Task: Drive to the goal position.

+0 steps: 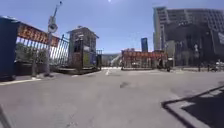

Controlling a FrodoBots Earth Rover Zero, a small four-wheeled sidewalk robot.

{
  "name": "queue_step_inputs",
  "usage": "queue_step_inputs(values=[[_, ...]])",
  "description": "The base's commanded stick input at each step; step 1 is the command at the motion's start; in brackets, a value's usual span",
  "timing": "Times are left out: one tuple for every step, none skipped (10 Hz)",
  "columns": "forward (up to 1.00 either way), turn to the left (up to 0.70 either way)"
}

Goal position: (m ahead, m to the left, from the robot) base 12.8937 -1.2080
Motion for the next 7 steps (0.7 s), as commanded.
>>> queue_step_inputs(values=[[0.45,0.00],[0.45,0.00],[0.45,0.00],[0.45,0.00],[0.45,0.00],[0.45,0.00],[0.45,0.00]])
